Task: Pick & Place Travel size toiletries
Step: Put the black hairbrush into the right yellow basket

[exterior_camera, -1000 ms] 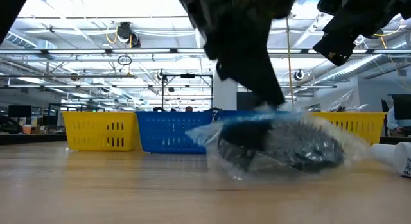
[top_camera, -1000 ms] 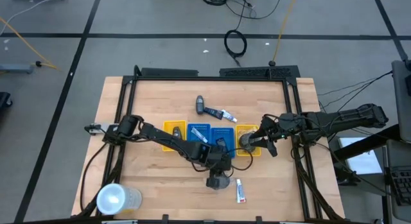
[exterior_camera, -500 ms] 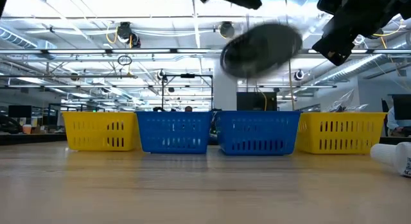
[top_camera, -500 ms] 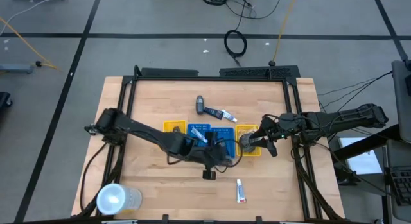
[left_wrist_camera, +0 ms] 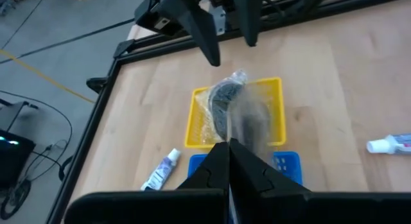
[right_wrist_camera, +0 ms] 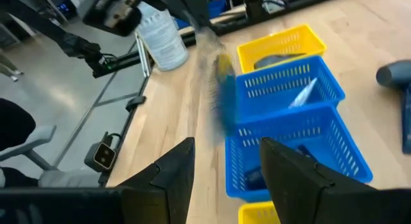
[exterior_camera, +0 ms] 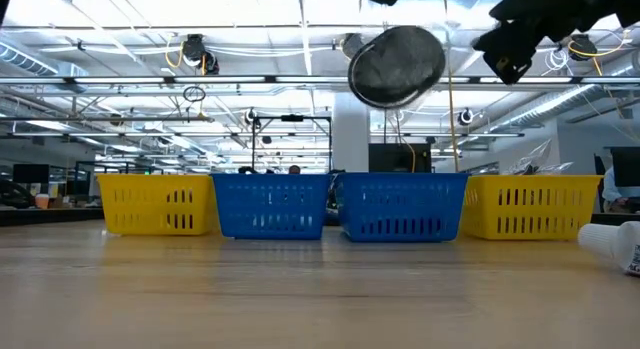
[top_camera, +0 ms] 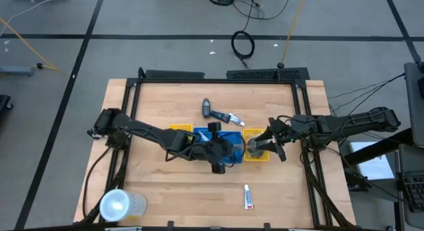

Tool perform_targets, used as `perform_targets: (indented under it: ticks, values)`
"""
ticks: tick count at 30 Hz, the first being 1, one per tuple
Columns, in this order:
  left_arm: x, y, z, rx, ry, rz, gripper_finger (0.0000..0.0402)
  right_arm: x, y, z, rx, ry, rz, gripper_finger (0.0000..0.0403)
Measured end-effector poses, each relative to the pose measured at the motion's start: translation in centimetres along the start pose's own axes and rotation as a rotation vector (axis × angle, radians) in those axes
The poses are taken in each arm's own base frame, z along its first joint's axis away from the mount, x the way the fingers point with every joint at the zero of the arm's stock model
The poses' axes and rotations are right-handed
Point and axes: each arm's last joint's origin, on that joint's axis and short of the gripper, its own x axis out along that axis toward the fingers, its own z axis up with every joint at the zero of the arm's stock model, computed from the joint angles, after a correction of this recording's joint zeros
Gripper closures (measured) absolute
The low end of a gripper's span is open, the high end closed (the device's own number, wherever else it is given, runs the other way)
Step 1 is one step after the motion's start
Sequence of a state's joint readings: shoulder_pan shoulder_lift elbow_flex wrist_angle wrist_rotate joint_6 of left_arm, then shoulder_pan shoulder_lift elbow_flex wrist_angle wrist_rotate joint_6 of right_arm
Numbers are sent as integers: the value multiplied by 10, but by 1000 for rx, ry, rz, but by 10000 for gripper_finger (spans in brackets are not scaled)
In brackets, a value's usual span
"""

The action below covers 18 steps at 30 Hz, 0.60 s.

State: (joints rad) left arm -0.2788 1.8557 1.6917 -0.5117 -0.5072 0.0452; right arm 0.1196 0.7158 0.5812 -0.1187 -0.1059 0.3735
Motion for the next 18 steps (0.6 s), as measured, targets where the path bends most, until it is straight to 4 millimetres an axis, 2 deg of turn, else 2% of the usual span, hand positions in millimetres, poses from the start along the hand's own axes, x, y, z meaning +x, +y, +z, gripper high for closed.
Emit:
perform_targets:
  ticks: [11,18]
  values:
    - [3,5,0,-5,3,10,402,4,3,8,-93,-82,28,236]
    - [3,5,1,8,-12,10,402,26,0,7,-97,-65,22,236]
